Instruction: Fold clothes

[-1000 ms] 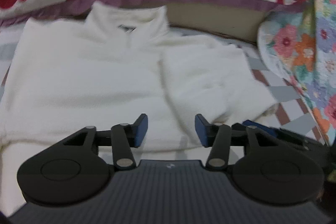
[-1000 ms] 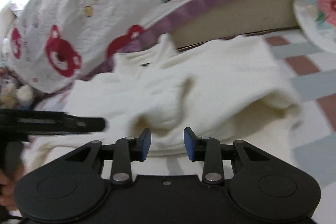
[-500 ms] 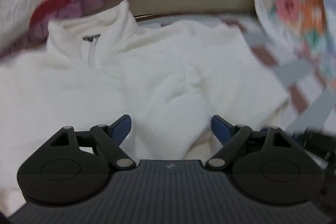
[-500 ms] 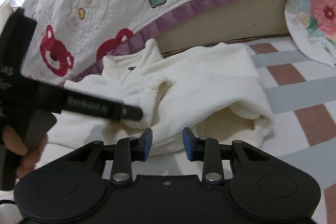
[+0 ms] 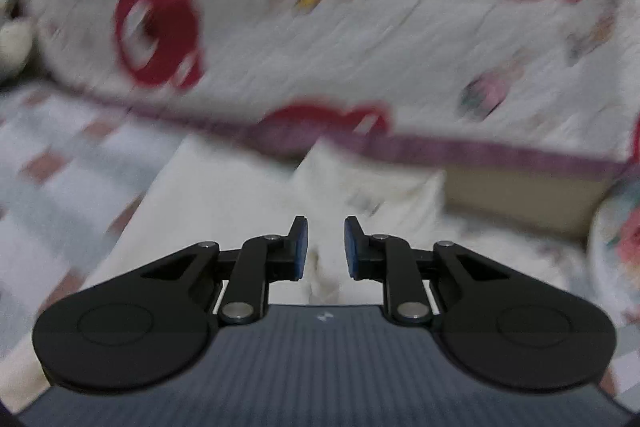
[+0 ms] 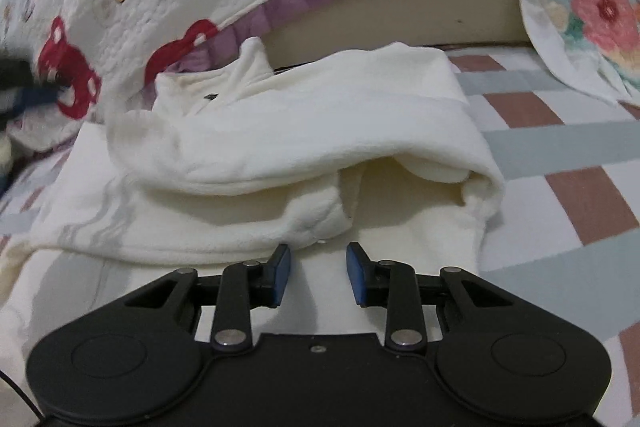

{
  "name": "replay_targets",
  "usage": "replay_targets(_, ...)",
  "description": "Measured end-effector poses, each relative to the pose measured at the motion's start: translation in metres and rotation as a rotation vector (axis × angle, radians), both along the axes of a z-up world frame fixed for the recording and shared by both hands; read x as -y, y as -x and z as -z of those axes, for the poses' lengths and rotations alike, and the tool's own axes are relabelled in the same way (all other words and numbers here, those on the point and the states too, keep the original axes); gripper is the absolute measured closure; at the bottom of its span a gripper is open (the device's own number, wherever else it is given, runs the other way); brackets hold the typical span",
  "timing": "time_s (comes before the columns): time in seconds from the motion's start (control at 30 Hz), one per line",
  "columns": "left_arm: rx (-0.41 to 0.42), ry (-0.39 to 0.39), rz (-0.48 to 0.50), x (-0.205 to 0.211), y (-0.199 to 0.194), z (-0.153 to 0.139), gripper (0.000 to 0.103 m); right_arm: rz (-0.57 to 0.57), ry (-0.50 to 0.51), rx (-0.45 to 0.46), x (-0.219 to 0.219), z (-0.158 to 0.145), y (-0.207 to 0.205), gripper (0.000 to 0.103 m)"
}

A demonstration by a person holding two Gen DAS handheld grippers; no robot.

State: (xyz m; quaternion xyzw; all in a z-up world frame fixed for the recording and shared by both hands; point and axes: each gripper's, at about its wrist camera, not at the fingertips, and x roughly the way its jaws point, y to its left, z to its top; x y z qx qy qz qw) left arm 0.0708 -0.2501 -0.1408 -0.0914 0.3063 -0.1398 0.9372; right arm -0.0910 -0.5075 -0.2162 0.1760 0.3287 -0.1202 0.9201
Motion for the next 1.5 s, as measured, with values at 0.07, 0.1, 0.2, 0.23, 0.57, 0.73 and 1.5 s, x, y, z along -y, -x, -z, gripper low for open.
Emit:
replay_targets(0.07, -0.113, 0.038, -0.006, -0.005, -0.01, 0.02, 0.084, 0.018, -0.025, 0.005, 0.004, 0.0, 0.002, 0.068)
replay_targets(0.1, -0.163, 0.097, -0.008, -0.01, -0.015, 0.028, 0.082, 0.03, -0.035, 0.003, 0.005, -0.002, 0.003, 0.068)
replay_targets(0.2, -0.2, 0.187, -0.03, -0.018, -0.02, 0.033, 0.066, 0.077, -0.083, 0.017, 0.011, -0.009, 0.008, 0.066)
replay_targets(0.23, -0.197, 0.185, -0.038, -0.019, -0.019, 0.032, 0.054, 0.091, -0.108, 0.029, 0.014, -0.012, 0.01, 0.064)
replay_targets(0.57, -0.252, 0.277, -0.014, -0.028, -0.033, 0.042, 0.019, -0.159, -0.002, 0.023, -0.018, -0.026, -0.014, 0.063)
replay_targets(0.73, -0.132, 0.197, -0.021, -0.028, -0.025, 0.024, 0.08, -0.175, 0.019, 0.011, -0.024, -0.017, -0.027, 0.062)
replay_targets(1.5, 0.224, -0.225, -0.036, 0.002, 0.005, -0.026, 0.079, 0.151, 0.253, -0.095, 0.02, -0.002, -0.003, 0.094)
